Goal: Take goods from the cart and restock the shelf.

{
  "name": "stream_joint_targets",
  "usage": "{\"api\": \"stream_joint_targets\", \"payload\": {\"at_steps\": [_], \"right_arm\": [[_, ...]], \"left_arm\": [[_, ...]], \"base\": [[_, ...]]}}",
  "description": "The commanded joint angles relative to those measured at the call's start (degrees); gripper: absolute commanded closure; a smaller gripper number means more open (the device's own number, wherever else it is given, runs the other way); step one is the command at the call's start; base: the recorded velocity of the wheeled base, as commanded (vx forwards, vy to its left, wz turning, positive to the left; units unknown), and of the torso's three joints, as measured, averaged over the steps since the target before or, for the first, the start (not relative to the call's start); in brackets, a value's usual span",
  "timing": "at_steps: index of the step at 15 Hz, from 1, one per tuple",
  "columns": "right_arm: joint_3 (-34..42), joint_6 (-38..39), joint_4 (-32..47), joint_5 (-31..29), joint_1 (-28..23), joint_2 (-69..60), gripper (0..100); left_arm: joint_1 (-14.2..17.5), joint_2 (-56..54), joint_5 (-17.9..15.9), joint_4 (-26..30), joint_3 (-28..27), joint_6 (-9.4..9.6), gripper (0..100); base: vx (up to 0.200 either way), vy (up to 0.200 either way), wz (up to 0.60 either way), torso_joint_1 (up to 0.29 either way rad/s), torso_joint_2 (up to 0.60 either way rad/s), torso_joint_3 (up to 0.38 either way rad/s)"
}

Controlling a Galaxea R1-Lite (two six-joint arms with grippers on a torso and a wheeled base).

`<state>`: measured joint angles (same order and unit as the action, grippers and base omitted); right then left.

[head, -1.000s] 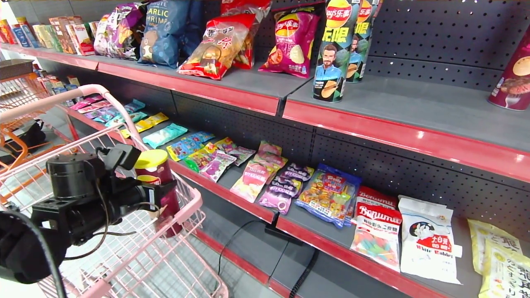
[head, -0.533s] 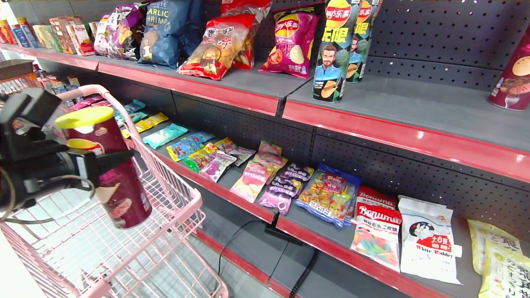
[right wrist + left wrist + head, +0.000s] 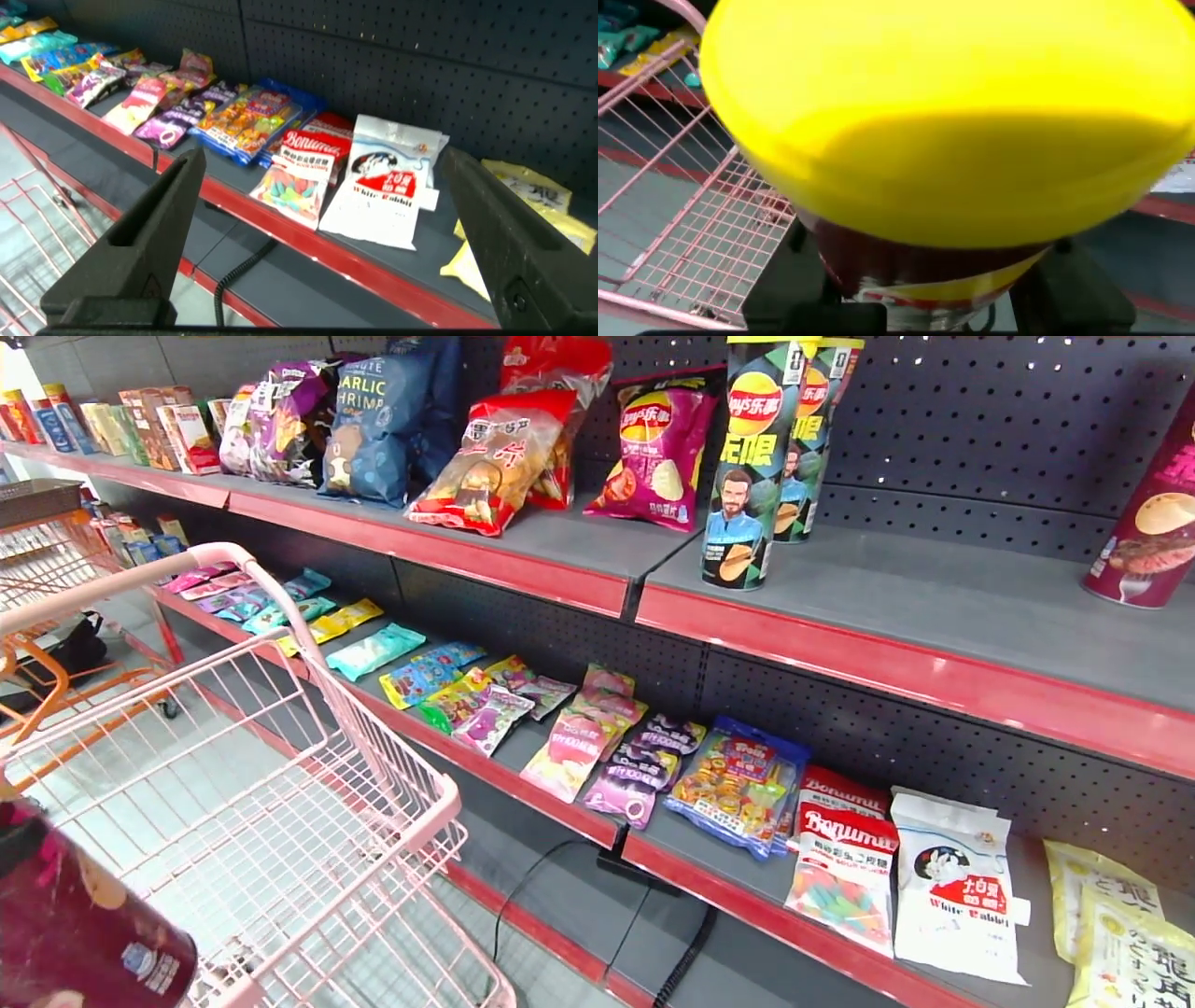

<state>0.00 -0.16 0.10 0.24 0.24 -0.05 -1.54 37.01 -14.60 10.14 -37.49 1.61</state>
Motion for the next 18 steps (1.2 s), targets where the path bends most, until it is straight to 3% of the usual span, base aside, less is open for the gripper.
{"api": "stream_joint_targets", "payload": {"at_steps": [1, 3, 14, 18], "right_arm": [[0.0, -0.02, -0.01, 0.02, 0.02, 0.05, 0], [0.0, -0.02, -0.01, 0.02, 0.02, 0.05, 0], [0.0, 0.16, -0.01, -0.07, 0.02, 0.05, 0], [0.0, 0.16, -0.01, -0.16, 0.02, 0.05, 0]], "left_arm": [[-0.13, -9.59, -0.16, 1.02, 2.68, 0.15, 100], [-0.13, -11.7, -0.16, 3.3, 2.42, 0.15, 100], [-0.13, -14.16, -0.07, 3.39, 2.77, 0.41, 100], [-0.13, -14.86, -0.25, 3.39, 3.56, 3.31, 100]], "base": [[0.0, 0.0, 0.0, 0.134, -0.46, -0.325], [0.0, 0.0, 0.0, 0.161, -0.49, -0.334], [0.0, 0.0, 0.0, 0.214, -0.56, -0.35], [0.0, 0.0, -0.3, 0.08, -0.19, -0.104]]}}
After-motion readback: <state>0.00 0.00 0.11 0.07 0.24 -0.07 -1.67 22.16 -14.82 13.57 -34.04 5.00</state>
